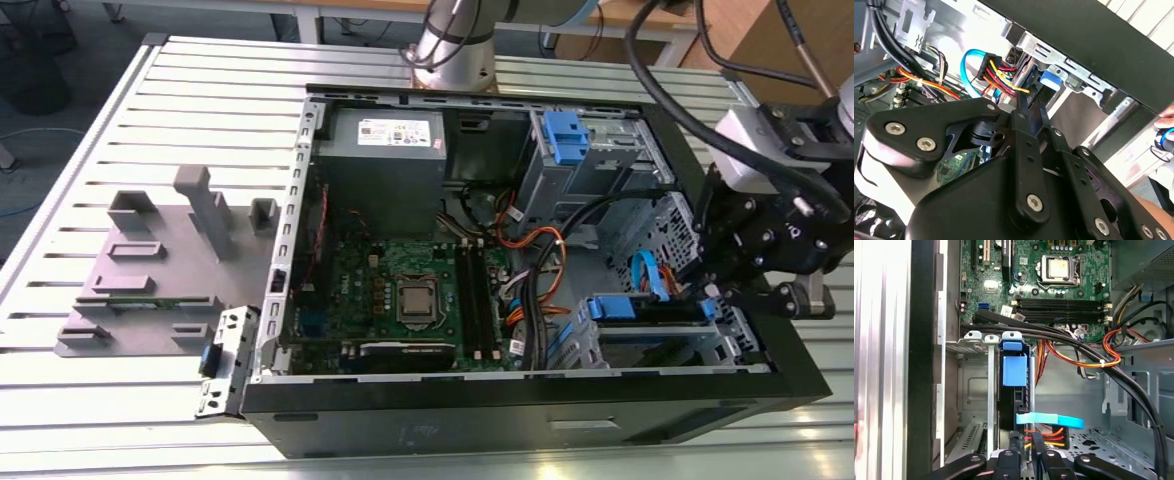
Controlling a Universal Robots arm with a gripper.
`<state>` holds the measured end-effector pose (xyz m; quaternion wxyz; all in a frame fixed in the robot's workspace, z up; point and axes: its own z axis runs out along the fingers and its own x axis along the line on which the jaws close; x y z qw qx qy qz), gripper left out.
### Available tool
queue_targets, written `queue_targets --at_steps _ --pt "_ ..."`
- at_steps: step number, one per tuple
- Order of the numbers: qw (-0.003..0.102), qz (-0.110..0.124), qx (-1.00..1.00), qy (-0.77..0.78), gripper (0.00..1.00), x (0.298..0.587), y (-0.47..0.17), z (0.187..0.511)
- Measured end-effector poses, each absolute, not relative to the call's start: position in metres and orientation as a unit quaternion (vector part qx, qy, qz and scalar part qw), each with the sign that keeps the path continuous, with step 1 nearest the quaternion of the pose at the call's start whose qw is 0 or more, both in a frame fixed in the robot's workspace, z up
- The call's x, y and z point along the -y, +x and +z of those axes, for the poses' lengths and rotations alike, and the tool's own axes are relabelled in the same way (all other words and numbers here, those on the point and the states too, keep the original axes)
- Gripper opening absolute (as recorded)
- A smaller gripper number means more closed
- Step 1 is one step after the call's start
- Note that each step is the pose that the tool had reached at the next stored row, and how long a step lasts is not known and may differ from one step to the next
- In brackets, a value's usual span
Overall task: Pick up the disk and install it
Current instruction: 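Insert the second disk wire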
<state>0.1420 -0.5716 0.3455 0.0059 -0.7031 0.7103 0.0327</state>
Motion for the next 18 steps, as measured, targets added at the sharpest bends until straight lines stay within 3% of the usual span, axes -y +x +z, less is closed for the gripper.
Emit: queue_targets --at_steps 10,18 --pt "0.006 0.033 -0.71 -0.703 0.24 0.572 0.142 0.374" --pt "0.006 0.033 -0.71 -0.703 0.24 0.572 0.142 0.377"
